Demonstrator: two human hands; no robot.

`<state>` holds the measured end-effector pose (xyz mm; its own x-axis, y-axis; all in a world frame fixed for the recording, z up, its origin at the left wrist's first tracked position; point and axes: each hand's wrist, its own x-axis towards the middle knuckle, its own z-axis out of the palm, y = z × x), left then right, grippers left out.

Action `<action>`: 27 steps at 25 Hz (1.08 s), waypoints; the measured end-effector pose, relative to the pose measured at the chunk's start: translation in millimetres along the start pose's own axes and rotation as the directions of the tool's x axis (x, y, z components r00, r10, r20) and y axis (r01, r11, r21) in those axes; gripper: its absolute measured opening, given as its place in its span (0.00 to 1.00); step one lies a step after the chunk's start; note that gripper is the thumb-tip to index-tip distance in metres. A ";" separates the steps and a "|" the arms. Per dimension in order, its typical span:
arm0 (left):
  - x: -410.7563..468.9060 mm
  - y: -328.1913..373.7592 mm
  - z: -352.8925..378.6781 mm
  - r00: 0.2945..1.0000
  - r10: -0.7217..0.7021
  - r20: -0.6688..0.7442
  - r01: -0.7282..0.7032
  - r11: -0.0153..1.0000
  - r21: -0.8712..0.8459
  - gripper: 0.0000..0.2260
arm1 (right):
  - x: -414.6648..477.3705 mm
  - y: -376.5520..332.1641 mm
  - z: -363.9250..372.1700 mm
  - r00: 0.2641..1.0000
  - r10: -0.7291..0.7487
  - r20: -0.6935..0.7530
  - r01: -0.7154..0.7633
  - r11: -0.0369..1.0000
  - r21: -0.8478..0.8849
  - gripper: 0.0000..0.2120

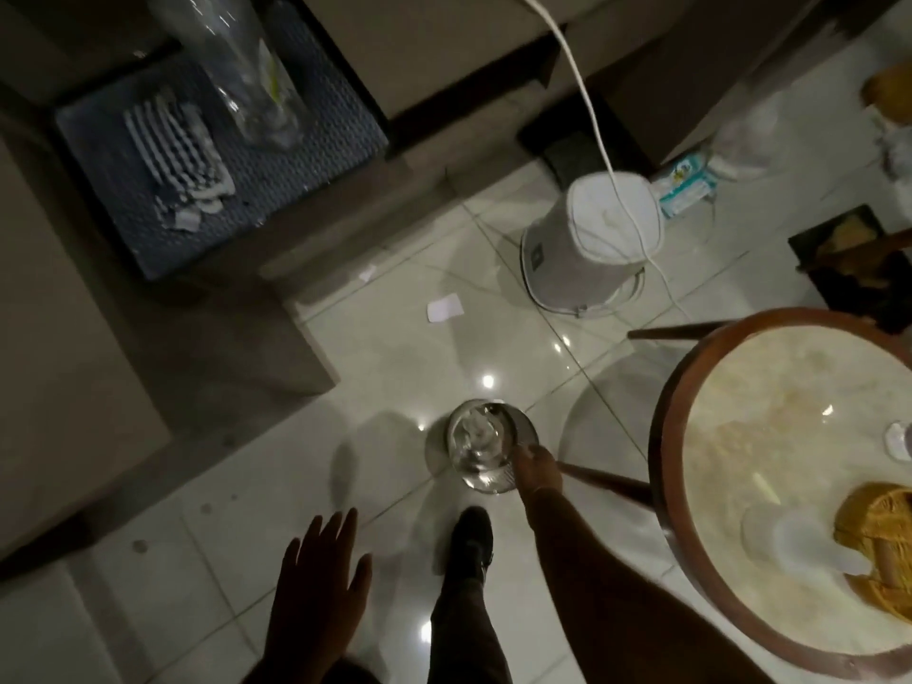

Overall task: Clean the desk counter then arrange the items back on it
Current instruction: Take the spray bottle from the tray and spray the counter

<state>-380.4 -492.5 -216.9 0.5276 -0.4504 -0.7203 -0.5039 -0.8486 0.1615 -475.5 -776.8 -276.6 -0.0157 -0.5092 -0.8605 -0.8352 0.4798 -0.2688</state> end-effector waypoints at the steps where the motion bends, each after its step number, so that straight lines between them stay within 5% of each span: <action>1: -2.7 1.4 -17.7 0.998 0.016 -0.053 -0.016 1.000 -0.012 0.41 | -8.8 -5.9 1.9 0.998 -0.067 -0.013 0.066 0.998 -0.014 0.20; 3: -15.1 -6.2 -57.2 0.979 0.037 -0.200 -0.041 0.999 -0.019 0.37 | -35.6 -21.9 12.9 0.963 -0.261 -0.060 0.257 0.964 -0.074 0.18; 6: -36.7 -31.2 -121.3 0.906 0.077 -0.416 -0.080 0.997 0.012 0.28 | -97.0 -67.3 55.3 0.817 -0.568 -0.100 0.526 0.806 -0.272 0.22; 9: -51.9 -77.4 -187.1 0.855 -0.029 -0.518 0.001 0.999 -0.053 0.32 | -183.9 -141.0 131.4 0.509 -0.858 0.069 0.790 0.435 -0.433 0.28; 11: -58.7 -120.5 -237.2 0.817 -0.167 -0.552 0.096 0.983 -0.156 0.33 | -246.1 -197.9 187.6 0.330 -0.919 0.216 0.847 0.188 -0.496 0.31; 14: -67.2 -219.1 -288.2 0.700 -0.304 -0.646 0.177 0.950 -0.256 0.33 | -325.4 -262.4 265.4 0.167 -0.943 0.288 0.809 -0.036 -0.586 0.31; 21: -94.6 -414.0 -280.4 0.693 -0.396 -0.602 0.156 0.898 -0.411 0.33 | -394.6 -243.0 393.6 0.265 -0.868 0.420 0.714 -0.116 -0.690 0.36; 27: -87.8 -418.6 -288.4 0.759 -0.342 -0.554 0.170 0.925 -0.339 0.32 | -421.7 -238.9 427.2 0.246 -0.796 0.553 0.723 -0.229 -0.651 0.37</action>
<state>-18.5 -177.9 -26.8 0.9515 -0.2057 -0.2287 -0.1452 -0.9558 0.2556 -34.5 -371.4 -34.4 0.9649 -0.1118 -0.2377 -0.1780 -0.9437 -0.2788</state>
